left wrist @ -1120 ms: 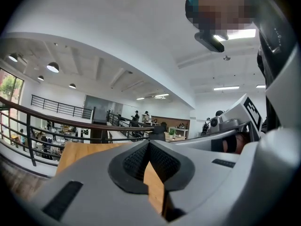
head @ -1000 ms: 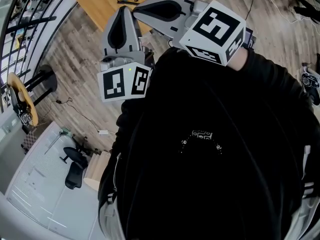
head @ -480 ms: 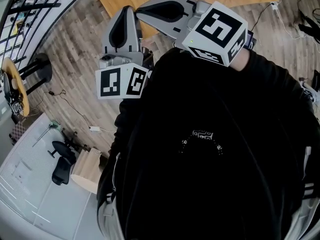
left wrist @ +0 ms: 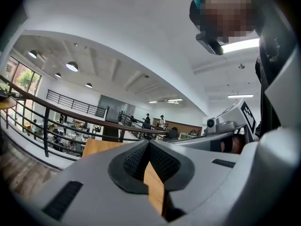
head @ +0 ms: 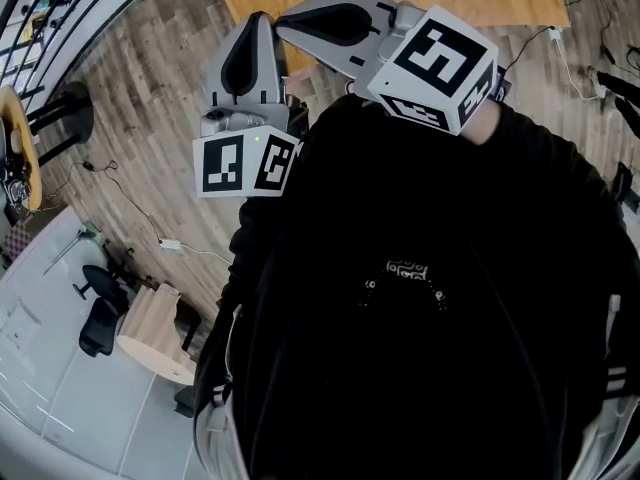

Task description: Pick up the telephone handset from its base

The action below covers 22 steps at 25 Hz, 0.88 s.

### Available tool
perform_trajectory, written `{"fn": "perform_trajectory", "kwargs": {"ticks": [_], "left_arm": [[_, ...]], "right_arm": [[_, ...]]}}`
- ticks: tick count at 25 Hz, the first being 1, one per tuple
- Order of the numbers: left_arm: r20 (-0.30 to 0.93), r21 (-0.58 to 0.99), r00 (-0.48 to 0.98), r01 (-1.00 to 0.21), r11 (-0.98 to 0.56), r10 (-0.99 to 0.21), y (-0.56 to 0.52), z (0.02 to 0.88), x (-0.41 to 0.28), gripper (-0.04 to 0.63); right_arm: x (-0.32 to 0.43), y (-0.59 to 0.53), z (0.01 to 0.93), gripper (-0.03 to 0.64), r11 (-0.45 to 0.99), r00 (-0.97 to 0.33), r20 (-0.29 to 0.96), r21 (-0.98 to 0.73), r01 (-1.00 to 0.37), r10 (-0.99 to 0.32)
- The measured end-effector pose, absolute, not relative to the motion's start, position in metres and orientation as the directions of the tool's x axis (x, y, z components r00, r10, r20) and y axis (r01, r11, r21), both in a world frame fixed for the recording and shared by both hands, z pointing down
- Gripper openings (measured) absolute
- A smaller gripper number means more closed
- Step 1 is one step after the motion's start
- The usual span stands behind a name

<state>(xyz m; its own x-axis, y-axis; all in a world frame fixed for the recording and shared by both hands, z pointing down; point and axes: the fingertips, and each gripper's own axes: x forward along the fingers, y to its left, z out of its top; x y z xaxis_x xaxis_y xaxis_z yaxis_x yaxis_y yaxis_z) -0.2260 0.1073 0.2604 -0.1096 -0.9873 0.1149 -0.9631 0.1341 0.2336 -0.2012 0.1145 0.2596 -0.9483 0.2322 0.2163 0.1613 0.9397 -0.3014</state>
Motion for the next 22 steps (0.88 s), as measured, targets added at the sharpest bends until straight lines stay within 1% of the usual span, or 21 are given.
{"fn": "perform_trajectory", "kwargs": {"ticks": [6, 11, 22], "left_arm": [[0.123, 0.267, -0.131, -0.950, 0.160, -0.984, 0.119, 0.269, -0.232, 0.005], [0.135, 0.264, -0.158, -0.946, 0.189, -0.978, 0.119, 0.270, -0.230, 0.005], [0.147, 0.312, -0.176, -0.925, 0.214, -0.973, 0.091, 0.265, -0.239, 0.005]], "right_arm": [[-0.207, 0.125, 0.267, 0.015, 0.928, -0.937, 0.217, -0.314, 0.200, 0.275], [-0.205, 0.124, 0.268, 0.015, 0.919, -0.930, 0.211, -0.325, 0.223, 0.300], [-0.213, 0.096, 0.261, 0.015, 0.899, -0.912, 0.199, -0.336, 0.279, 0.358]]}}
